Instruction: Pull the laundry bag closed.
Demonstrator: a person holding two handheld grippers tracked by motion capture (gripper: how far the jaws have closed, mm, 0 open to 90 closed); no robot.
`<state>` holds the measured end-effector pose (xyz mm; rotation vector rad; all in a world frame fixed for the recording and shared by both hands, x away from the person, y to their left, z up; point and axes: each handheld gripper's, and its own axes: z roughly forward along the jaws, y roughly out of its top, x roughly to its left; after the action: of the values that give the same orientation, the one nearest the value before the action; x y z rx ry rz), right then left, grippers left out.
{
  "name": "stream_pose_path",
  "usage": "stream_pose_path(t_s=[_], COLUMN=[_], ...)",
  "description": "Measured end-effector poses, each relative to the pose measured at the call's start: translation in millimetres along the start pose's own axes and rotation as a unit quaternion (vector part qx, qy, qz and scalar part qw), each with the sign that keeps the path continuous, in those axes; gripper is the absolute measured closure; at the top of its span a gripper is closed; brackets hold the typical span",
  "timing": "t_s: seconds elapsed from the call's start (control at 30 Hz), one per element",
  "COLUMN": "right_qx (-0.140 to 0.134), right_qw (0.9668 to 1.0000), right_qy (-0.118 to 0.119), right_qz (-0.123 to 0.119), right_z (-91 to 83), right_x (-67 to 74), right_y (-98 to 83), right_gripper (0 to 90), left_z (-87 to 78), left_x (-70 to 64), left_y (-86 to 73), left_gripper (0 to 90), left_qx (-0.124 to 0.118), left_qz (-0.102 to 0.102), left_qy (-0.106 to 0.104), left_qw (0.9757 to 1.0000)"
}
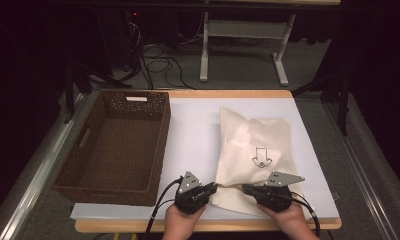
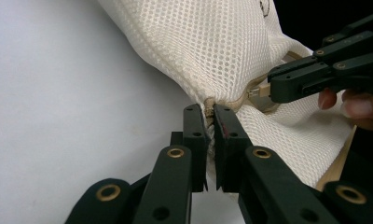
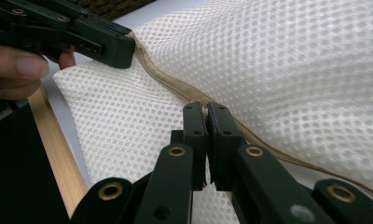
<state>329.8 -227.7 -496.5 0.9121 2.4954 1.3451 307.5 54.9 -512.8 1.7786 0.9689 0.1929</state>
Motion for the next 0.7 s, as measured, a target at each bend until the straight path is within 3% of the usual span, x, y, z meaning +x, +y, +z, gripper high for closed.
stream_pose_path(t_s=[0.3,0.37,0.53,0.7], right_qx=[0.014,0.021,0.015,0.019], right_qw=[0.9998,0.9996,0.9989,0.9981], right_qy=[-0.012,-0.021,-0.040,-0.057], right_qz=[0.003,-0.003,0.020,0.017], right_z=[-13.4,-19.2,-37.9,-49.1], right_x=[-11.0,-13.1,-24.1,-29.9], right_y=[-1.3,-6.7,-21.3,-24.9], right_gripper=[88.4,88.4,88.3,88.3], left_z=[0.7,0.9,1.5,0.8], left_x=[-1.7,-2.5,-3.6,-3.5], left_y=[-1.0,-1.3,-1.5,-1.0], left_gripper=[84.3,84.3,84.1,84.1], left_qx=[0.002,0.003,0.006,0.007], left_qz=[0.011,0.012,0.013,0.017], left_qy=[0.010,0.010,0.007,0.011], left_qw=[0.9999,0.9999,0.9999,0.9998])
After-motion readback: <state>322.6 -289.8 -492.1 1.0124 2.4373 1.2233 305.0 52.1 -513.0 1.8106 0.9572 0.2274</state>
